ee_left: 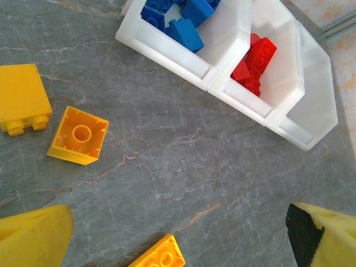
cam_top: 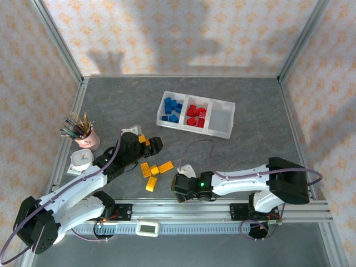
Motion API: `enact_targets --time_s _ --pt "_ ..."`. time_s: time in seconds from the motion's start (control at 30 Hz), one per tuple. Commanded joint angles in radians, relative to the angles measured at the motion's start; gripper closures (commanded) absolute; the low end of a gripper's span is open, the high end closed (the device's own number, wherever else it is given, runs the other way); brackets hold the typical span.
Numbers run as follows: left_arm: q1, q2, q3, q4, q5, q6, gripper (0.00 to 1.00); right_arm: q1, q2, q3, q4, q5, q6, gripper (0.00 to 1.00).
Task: Sort the legos into containers by color
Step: Pick up the lego from the bottom-center of the table.
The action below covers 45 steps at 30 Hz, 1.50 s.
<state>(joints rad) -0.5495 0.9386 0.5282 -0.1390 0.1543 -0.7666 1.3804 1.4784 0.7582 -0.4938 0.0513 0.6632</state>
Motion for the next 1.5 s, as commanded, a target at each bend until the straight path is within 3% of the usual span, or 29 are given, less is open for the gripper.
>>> enact_targets --time_s 0.0,0.27,0.73,1.1,1.33,1.47 --pt "0.004 0.008 -0.005 -0.011 0.006 -0.005 0.01 0.005 -0.004 -0.018 -0.077 -0.002 0.044 0.12" --pt "0.004 0.026 -0.007 0.008 0.018 -0.008 0.01 -0.028 -0.077 -0.025 -0.176 0.076 0.127 0.14" --pt "0.005 0.005 0.011 -0.026 -0.012 0.008 0.01 -0.037 0.024 -0.016 -0.053 -0.023 0.093 0.28" --pt "0.005 -0.011 0.009 -0.027 -0.015 0.006 0.01 -0.049 0.016 -0.023 -0.035 0.003 0.095 0.58" --pt "0.005 0.0 0.036 -0.024 -0.009 0.014 0.01 -0.102 -0.06 0.022 -0.048 0.045 0.067 0.6" --pt "0.006 0.016 0.074 -0.017 -0.023 0.03 0.01 -0.192 -0.12 0.073 -0.054 0.082 0.003 0.6"
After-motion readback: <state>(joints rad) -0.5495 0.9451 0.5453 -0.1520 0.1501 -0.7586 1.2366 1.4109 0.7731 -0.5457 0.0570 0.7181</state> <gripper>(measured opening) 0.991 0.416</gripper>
